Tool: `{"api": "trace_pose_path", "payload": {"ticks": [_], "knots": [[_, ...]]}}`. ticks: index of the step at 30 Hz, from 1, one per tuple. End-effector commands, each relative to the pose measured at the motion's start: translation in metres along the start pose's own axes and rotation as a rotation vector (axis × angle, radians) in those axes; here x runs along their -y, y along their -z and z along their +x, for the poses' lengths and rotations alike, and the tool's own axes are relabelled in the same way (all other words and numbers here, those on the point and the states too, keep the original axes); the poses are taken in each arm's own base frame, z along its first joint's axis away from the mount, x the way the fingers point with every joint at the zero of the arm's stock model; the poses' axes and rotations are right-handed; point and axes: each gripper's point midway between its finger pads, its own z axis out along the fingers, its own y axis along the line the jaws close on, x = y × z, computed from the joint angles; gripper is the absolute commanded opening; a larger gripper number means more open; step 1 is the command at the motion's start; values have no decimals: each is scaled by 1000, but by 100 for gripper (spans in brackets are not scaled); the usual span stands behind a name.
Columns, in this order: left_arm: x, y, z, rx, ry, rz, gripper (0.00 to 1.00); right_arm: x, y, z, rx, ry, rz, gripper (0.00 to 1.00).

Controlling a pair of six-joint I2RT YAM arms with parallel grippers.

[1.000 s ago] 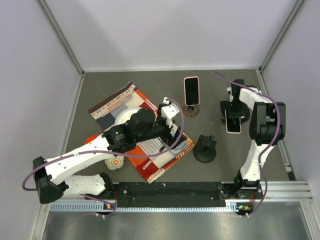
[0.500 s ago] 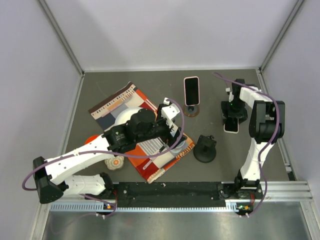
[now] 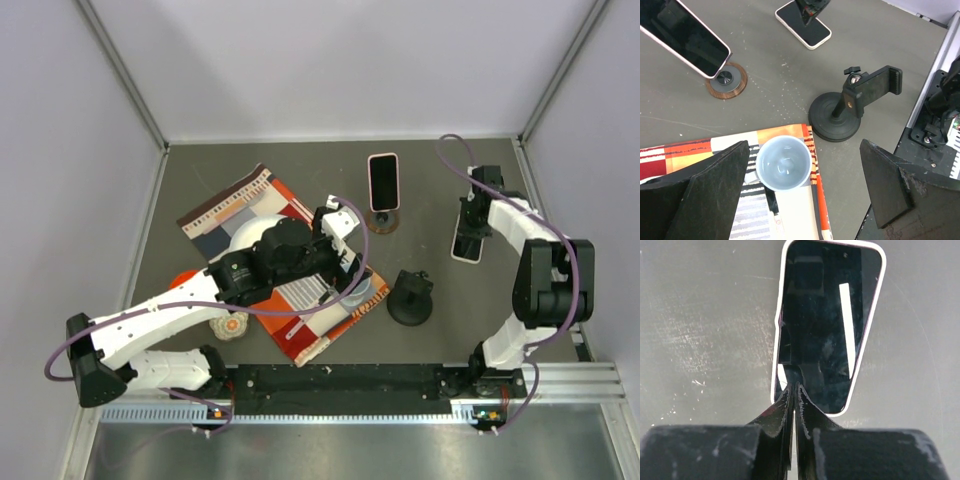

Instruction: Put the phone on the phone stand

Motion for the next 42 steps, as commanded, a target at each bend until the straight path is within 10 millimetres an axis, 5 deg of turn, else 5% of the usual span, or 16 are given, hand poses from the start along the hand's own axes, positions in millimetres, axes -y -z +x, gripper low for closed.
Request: {"api": "trace_pose_path", "payload": {"ticks": [1,3,7,10,22,42], "knots": [[-7,-4,-3,28,-16,-37,97,-4,20,-41,240,-110,-26,0],[-4,-9,0,14,-10,-24,96,-3,15,-36,201,-80,-21,0],[3,-13,1,6,7,16,96,1,24,-45,173,-82,10,64],[1,-13,0,8,6,9,96,14,27,-51,134,-91,85,99],[-1,-8,-7,28,6,12,96,37,-10,-28,-266,-74,117,99],[5,1,-13,51,9,42,96,23,-28,-22,-304,-156,51,99]]}}
